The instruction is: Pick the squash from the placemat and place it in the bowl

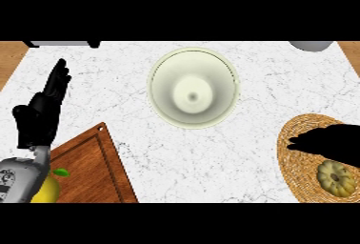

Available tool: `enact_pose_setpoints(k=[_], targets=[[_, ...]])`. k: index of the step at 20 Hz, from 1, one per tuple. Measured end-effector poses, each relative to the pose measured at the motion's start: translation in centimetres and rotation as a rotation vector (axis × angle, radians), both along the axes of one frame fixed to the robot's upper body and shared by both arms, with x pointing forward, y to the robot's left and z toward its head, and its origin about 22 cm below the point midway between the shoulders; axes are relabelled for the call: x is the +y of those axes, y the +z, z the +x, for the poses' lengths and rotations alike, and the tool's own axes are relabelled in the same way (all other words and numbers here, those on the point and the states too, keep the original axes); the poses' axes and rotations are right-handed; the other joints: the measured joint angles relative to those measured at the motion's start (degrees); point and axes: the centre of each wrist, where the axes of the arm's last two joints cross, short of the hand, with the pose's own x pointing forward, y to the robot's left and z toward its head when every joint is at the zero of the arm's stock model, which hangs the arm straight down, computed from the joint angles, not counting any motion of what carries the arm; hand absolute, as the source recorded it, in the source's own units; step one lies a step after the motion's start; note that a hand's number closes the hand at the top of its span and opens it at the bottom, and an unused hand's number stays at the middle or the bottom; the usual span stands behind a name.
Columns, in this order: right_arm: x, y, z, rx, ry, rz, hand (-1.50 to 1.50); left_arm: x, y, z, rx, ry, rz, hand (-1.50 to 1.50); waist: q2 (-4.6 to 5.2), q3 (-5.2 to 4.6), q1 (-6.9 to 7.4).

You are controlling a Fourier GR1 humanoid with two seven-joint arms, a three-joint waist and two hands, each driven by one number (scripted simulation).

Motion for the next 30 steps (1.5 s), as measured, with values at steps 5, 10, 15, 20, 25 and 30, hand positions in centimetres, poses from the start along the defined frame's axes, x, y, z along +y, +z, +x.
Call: enact_pose_setpoints(k=[5,10,15,20,25,30], targets=[[0.1,-1.7,-0.1,-0.008,-0.01,-0.088,-1.5,-0.4,-0.2,-0.5,0.002,-0.003,-0.003,0.0,-0.03,0.01,-0.08],[-0.3,-3.9,0.1,-0.007,-0.016,-0.112,-1.5,-1.1,-0.7,-0.7,0.003,0.007,-0.002,0.0,-0.02,0.02,-0.11],[-0.8,-5.9,0.2,0.002,-0.022,-0.122,-1.5,-0.6,-0.4,-0.6,0.003,-0.001,-0.009,0.0,-0.01,0.02,-0.15],[-2.4,-8.0,-0.3,0.017,-0.005,-0.103,-1.5,-0.4,-0.1,-0.3,0.002,0.0,-0.01,0.0,-0.28,-0.25,-0.22],[-2.9,-8.5,-0.1,-0.019,0.08,-0.096,1.5,-0.5,0.4,0.0,-0.002,0.001,-0.008,0.0,-0.59,-0.59,0.02],[-3.1,-8.9,-0.1,-0.059,0.124,-0.084,1.5,-0.4,-0.3,-0.5,0.009,0.002,-0.008,0.0,-0.82,-0.89,-0.01]])
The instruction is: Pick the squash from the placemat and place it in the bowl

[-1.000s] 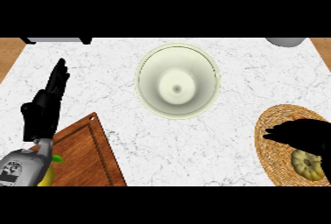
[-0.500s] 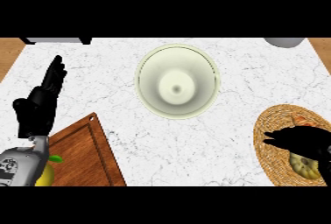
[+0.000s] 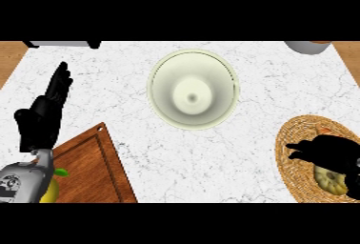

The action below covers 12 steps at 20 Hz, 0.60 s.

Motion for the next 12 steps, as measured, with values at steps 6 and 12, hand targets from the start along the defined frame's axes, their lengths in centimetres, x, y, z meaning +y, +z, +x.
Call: enact_pose_setpoints(k=[6,12], targets=[[0.2,0.3,0.3,-0.02,0.002,0.037,1.5,-0.7,0.0,-0.1,-0.003,-0.002,0.004,0.0,0.03,0.02,-0.07],[9.2,-1.0,2.1,-0.145,-0.169,0.279,1.5,-0.8,-0.2,-0.1,-0.006,-0.008,0.005,0.0,0.22,0.39,0.65]])
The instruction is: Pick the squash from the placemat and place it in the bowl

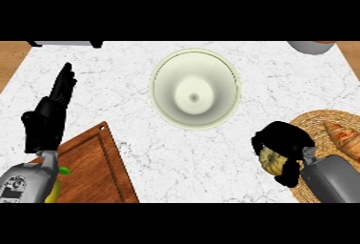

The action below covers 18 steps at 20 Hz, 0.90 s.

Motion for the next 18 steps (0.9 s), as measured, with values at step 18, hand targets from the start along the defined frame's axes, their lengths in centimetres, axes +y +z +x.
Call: enact_pose_setpoints(k=[18], targets=[[15.2,7.7,1.2,-0.587,-0.63,0.631,1.5,-1.5,0.0,0.5,0.008,-0.08,-0.002,0.0,0.0,0.41,4.87]])
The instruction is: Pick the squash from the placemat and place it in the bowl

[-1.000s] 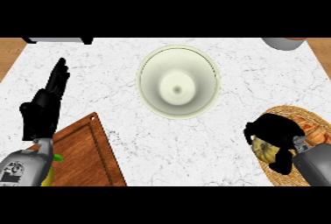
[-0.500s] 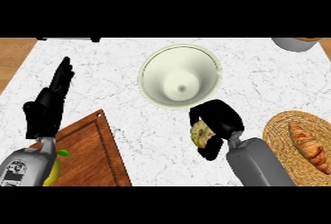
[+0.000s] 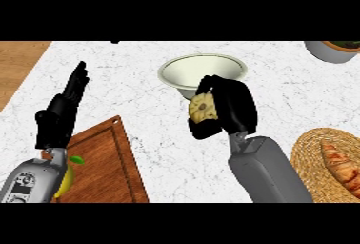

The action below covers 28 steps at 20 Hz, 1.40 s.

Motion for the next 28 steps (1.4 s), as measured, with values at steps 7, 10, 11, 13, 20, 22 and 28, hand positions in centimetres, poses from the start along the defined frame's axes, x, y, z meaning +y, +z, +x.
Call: enact_pose_setpoints(k=[7,10,11,13,20,22,28], targets=[[3.4,3.4,0.4,-0.139,-0.311,0.119,1.5,-1.1,0.1,0.3,-0.003,-0.035,0.002,0.0,0.39,-0.21,1.6],[4.9,4.3,0.7,-0.201,-0.38,0.136,1.5,-1.2,0.5,0.6,-0.01,-0.045,0.004,0.0,0.67,-0.21,1.88],[5.3,4.4,0.9,-0.223,-0.397,0.135,1.5,-1.3,0.5,0.7,-0.012,-0.047,0.002,0.0,0.82,-0.21,1.98],[6.0,5.0,1.4,-0.269,-0.42,0.132,1.5,-1.2,0.6,0.8,-0.011,-0.043,0.003,0.0,0.94,-0.19,1.79],[7.1,5.0,3.3,-0.391,-0.49,0.096,1.5,-0.8,0.5,1.1,-0.017,-0.021,0.003,0.0,1.3,-0.09,0.44],[7.1,4.4,4.0,-0.415,-0.514,0.066,1.5,-0.9,0.4,1.3,-0.018,-0.007,0.0,0.0,1.3,-0.06,-0.31],[6.4,1.5,5.9,-0.432,-0.596,-0.058,1.5,0.1,0.4,0.9,-0.019,0.027,0.007,0.0,1.06,0.0,-2.04]])
